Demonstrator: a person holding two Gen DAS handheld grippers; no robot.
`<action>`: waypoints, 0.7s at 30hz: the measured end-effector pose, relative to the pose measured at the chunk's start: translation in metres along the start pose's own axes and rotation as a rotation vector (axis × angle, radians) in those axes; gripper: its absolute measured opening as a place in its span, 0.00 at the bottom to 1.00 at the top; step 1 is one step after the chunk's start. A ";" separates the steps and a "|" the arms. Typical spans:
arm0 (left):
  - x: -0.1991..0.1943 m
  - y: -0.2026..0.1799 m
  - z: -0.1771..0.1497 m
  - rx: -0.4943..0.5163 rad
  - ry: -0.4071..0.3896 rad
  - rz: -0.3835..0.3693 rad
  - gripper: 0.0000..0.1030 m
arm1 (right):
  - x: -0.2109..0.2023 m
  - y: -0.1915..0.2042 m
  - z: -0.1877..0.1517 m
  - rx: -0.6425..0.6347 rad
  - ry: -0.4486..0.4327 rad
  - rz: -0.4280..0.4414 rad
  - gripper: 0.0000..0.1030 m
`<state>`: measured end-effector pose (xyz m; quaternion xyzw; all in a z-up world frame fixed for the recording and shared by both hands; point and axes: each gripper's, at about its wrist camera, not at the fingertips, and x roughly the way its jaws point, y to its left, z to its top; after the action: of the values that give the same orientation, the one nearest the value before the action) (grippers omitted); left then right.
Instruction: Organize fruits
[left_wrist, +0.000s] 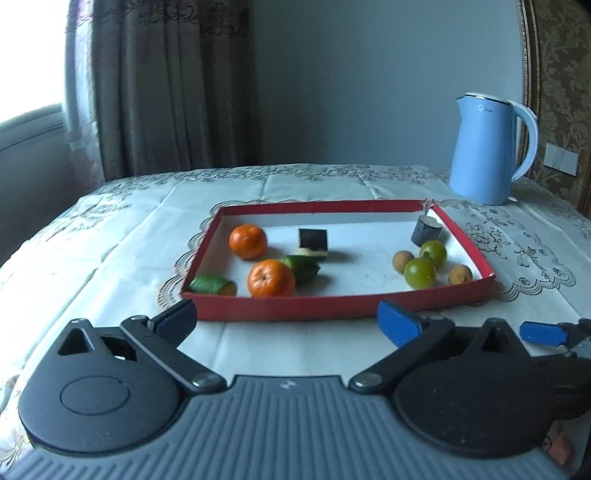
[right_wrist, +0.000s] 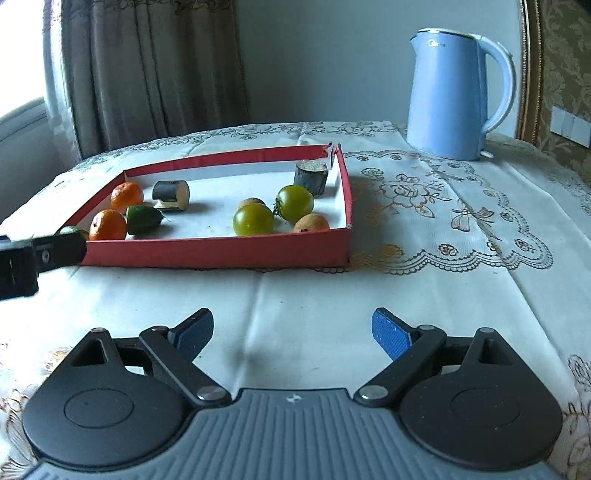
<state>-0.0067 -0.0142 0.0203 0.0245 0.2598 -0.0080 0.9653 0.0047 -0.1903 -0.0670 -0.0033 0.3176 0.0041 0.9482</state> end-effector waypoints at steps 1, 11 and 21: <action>-0.003 0.002 -0.001 -0.007 -0.003 0.007 1.00 | -0.004 0.002 0.001 0.004 -0.005 -0.003 0.91; -0.018 0.011 -0.001 -0.033 -0.006 0.027 1.00 | -0.023 0.023 0.013 0.013 -0.077 -0.085 0.93; -0.019 0.009 0.001 -0.028 -0.005 0.019 1.00 | -0.020 0.028 0.020 0.013 -0.081 -0.087 0.93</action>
<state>-0.0225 -0.0049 0.0316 0.0133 0.2574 0.0049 0.9662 0.0006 -0.1620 -0.0396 -0.0109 0.2785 -0.0389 0.9596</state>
